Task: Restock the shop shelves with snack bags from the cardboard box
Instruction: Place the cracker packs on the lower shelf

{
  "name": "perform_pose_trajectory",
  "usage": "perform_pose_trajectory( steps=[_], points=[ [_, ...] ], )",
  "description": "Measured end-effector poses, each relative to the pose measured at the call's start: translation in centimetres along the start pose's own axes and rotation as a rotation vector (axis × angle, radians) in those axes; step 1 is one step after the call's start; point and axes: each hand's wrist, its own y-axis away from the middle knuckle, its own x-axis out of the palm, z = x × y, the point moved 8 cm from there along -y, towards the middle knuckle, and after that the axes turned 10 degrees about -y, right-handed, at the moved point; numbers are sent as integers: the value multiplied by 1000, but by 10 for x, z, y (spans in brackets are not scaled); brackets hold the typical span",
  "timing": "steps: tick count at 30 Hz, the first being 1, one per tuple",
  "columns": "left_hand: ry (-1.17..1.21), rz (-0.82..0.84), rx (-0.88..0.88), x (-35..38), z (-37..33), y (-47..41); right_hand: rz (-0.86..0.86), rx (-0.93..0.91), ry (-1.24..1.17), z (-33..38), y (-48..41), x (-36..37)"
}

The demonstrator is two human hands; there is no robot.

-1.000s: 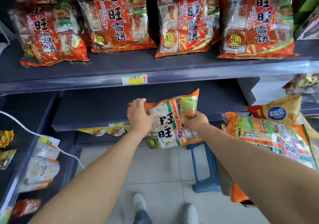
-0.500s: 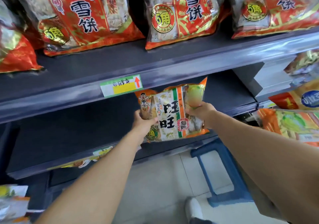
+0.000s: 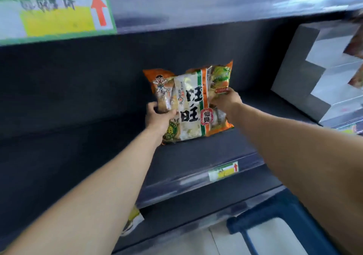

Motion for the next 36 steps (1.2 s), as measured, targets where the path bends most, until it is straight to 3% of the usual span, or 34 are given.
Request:
perform_pose_trajectory(
  steps=[11,17,22,29,31,36],
  points=[
    [34,-51,147,16,-8,-34,46,-201,-51,2,-38,27],
    [-24,-98,80,19,-7,-39,129,-126,-41,-18,-42,35],
    [-90,-80,-53,18,3,-45,54,-78,192,-37,-52,34],
    [14,-91,0,25,1,-52,152,-170,-161,-33,-56,44],
    [10,-87,23,26,0,-50,207,-172,-132,-33,-55,50],
    [-105,-195,71,16,-11,-38,-76,-198,20,-33,-47,32]
  ],
)
